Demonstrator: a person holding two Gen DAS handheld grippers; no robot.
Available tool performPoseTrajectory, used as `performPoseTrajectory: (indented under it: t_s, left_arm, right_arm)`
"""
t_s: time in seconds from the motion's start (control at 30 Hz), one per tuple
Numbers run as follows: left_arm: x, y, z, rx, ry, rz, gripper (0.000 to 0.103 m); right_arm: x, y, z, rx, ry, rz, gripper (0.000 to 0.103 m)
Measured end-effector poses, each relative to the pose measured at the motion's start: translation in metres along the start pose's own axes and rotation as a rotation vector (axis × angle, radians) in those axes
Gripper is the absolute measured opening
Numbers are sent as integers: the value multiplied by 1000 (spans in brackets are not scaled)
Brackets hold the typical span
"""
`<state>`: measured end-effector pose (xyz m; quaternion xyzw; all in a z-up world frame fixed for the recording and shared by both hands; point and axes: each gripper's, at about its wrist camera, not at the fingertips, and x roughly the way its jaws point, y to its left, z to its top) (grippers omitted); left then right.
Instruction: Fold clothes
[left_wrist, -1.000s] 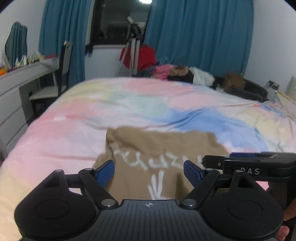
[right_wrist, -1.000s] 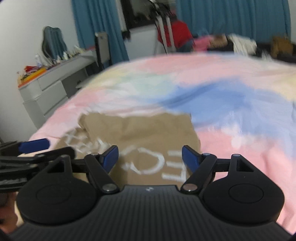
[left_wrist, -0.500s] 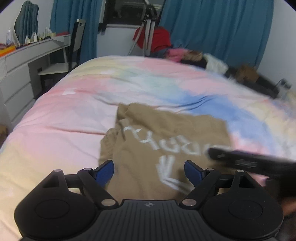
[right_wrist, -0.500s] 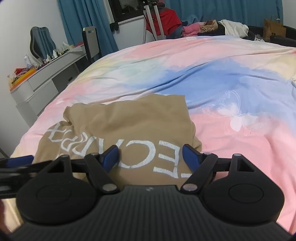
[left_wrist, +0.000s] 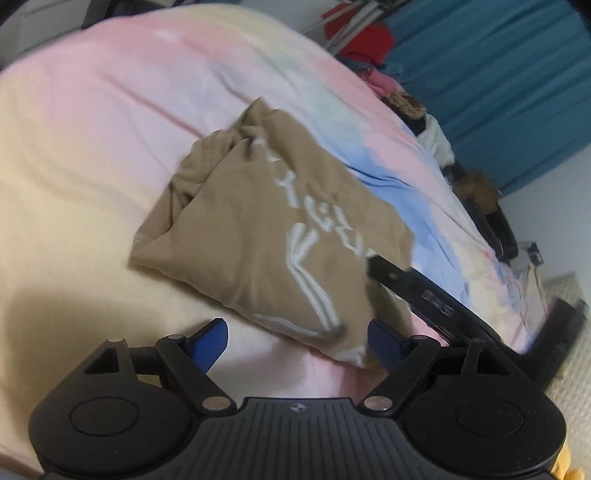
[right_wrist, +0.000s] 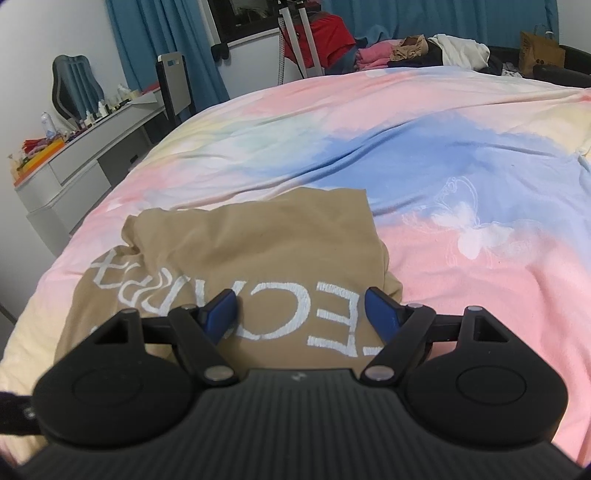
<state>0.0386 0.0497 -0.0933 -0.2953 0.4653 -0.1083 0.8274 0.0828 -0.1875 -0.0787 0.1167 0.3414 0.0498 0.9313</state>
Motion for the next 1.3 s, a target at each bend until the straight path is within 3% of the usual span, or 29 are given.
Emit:
performPoseTrajectory:
  t_s: [0.13,0.3,0.47,0.6,0.67,0.77,0.93,1.0,1.17,1.3]
  left_arm:
    - [13,29,7,-173,-9,-59,85]
    - [10,46,14,-290,-98,-100,79]
    - [12,61,20,-391,-130,-113,60]
    - [8,61,18,-387,-159,-123,41]
    - [4,55,20,-361,-179,-131,32]
    - [1,53,21,-351,-192,-142,28]
    - [-4,49,24,-334,-213,-161,27]
    - [-6,48,25,-327,-221,-168,26]
    - [-10,44,28,-311,-241,-187,26]
    - [-9,43,31,-312,-249,-201,25]
  right_arm:
    - [1,2,0,-4,0,-10,79]
    - [0,3,0,-7,-2,-16,79]
    - [-8,3,2,12,-28,-23,77]
    - [-32,5,10,84,-95,23,77]
    - [-47,3,11,167,-112,98,77]
    - [-64,-3,9,314,-105,243,80]
    - [-38,-28,-16,721,86,566,80]
    - [-19,-36,-29,868,170,642,79]
    - [0,-46,-41,1006,220,689,77]
    - [-6,-37,-43,1022,261,728,79]
